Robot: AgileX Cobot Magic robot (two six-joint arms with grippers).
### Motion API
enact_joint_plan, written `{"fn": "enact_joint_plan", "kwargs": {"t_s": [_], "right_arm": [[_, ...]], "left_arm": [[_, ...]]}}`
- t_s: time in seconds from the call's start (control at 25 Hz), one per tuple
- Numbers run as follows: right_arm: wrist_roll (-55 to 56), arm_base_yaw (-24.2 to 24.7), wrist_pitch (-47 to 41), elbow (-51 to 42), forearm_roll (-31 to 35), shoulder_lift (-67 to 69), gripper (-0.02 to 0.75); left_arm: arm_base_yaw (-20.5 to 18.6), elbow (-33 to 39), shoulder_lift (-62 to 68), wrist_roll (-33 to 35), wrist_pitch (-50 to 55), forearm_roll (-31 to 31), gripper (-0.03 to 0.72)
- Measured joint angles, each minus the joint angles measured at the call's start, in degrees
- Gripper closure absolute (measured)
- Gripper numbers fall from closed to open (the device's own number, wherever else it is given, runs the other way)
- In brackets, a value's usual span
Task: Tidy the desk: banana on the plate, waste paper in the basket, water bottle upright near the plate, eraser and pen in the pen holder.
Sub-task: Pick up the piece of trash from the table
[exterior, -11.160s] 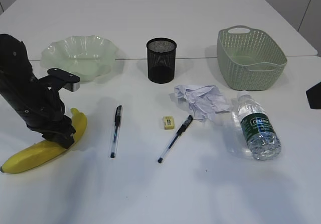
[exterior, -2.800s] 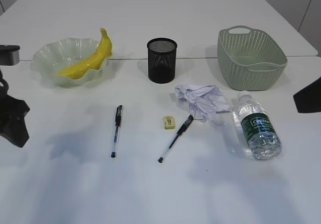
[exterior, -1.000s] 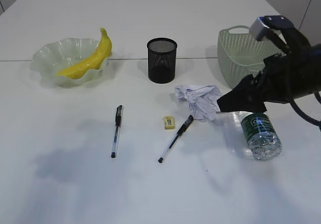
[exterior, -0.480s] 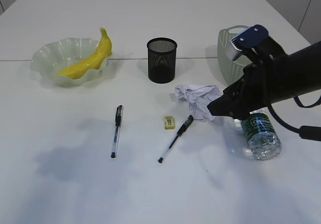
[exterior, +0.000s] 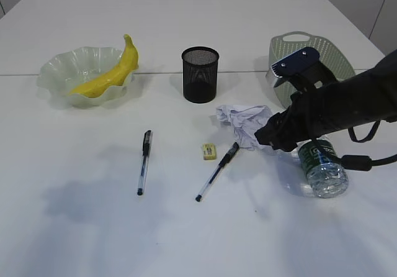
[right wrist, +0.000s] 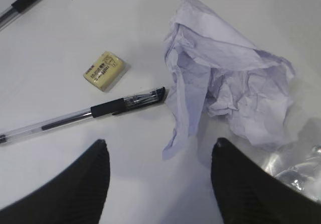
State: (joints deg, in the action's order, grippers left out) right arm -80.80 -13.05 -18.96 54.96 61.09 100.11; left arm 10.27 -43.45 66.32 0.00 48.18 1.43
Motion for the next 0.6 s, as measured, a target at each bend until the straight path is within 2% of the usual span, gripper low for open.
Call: {"fn": "enact_joint_plan", "kwargs": {"t_s": [0.6], "right_arm": [[-0.7, -0.4, 2.2, 5.7, 1.1, 8.0, 0.266]], "left_arm": [[0.0, 0.0, 0.0, 0.0, -0.7, -0.4, 0.244]]}}
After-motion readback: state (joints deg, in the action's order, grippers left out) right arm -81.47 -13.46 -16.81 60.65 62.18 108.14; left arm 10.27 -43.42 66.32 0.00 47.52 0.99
